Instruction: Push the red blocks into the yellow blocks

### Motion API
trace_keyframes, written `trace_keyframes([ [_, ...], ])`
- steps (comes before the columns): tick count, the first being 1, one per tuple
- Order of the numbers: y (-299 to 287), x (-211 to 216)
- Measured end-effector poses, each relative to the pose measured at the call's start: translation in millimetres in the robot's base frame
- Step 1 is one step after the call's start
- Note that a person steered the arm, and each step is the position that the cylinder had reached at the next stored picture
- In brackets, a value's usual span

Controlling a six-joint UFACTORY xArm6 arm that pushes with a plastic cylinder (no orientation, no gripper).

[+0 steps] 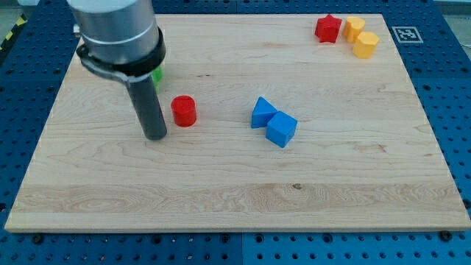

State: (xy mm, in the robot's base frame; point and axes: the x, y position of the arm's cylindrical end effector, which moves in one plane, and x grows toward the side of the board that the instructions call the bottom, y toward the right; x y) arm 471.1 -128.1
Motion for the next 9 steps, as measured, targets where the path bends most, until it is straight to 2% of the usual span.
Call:
trace_keyframes([
  [1,29,-29],
  [2,57,-29],
  [3,60,-10],
  [4,63,-9],
  [6,99,-67],
  [7,112,-79],
  [9,178,-101],
])
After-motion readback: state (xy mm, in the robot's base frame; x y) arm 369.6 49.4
